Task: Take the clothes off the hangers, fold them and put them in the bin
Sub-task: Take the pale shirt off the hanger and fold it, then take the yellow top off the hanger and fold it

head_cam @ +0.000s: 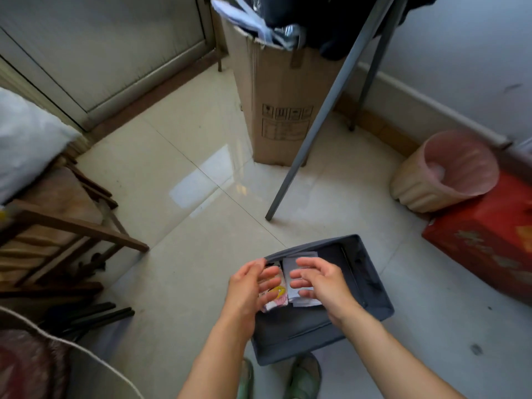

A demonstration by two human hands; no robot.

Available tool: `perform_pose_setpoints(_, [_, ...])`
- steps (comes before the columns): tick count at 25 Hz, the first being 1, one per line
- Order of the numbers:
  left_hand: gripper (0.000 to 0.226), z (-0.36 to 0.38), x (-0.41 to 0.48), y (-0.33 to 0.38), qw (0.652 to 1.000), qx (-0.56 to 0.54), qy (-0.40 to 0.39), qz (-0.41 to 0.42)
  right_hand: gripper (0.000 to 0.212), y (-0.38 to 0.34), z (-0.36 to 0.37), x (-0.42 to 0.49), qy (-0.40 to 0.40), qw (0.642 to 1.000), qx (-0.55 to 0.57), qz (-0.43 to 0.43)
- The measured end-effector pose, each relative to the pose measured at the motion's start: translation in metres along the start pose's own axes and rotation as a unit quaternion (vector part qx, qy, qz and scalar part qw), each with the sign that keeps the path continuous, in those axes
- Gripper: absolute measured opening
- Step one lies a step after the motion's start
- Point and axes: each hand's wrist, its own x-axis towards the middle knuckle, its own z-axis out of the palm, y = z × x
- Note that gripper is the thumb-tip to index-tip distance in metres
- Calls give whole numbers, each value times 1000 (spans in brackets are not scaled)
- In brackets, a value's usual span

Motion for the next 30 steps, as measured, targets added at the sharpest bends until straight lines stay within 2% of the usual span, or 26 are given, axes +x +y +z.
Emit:
perform_pose_setpoints(4, [15, 3, -81, 50, 999, -7, -37, 35, 23, -68, 5, -80, 2, 997, 43, -61])
perform_pose_setpoints(8, [18, 24, -161, 100, 990, 4, -95, 107, 26, -130, 1, -162, 25, 986, 90, -140])
perform_pose_setpoints(16, [21, 70, -309, 182, 930, 112, -236, 259, 22, -219, -45, -315, 124, 931, 79, -334])
perform_pose_setpoints(20, [21, 97, -367, 201, 880, 135, -324, 319, 23, -253, -73, -370, 188, 884, 80, -421])
perform_pose_setpoints(23, [21, 113, -395, 211, 851, 133, -362, 356, 21, -288, -98, -408, 258, 830, 105, -483])
perform_pose_setpoints(28, [22, 118, -411, 221, 843, 133, -364, 374, 17, -359, -145, -449, 346, 753, 68, -556])
perform_pose_setpoints(30, [22, 122, -417, 225, 831, 145, -363, 395, 17, -389, -165, -449, 416, 717, 30, -558])
